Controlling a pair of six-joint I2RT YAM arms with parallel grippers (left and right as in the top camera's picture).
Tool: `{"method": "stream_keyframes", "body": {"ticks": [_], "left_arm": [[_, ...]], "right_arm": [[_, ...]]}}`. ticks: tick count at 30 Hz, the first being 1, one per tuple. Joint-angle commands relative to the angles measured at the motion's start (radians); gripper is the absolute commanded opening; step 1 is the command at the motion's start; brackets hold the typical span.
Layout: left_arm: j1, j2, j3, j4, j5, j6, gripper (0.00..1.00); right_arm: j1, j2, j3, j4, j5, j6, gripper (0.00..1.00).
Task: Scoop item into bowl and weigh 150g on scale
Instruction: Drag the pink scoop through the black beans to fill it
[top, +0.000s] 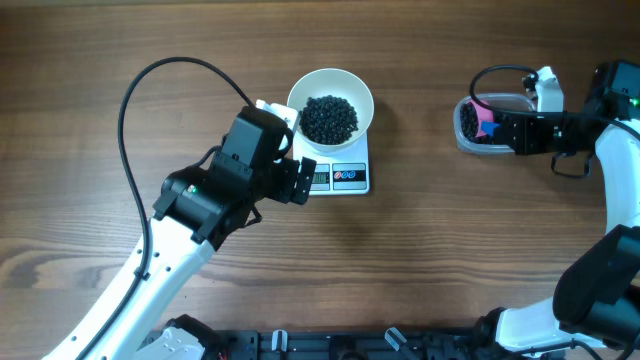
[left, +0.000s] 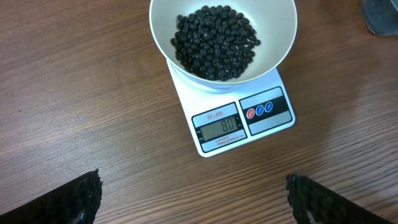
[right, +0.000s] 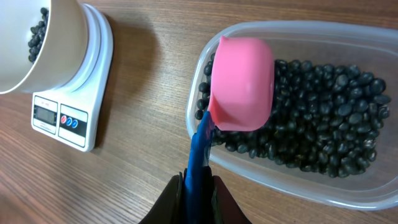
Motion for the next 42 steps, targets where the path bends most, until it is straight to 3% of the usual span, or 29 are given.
{"method": "stream_keyframes", "body": {"ticks": [1,5,23,42], "left_arm": [[0.004,0.002,-0.005,0.003,0.011,0.014,1.0],[0.004,0.002,-0.005,0.002,0.011,0.014,1.0],[0.004,0.002,-0.005,0.002,0.011,0.014,1.0],[0.004,0.002,-0.005,0.002,0.011,0.014,1.0]], "right_arm": [[0.002,0.024,0.003,-0.016,-0.078,0.001,0.04],[0.002,0.024,0.003,-0.015,-0.04,0.029,0.04],[-0.035,0.024,0.003,0.003,-0.034,0.4,0.04],[-0.061,0.024,0.003,0.012,-0.087,0.523,0.04]]}}
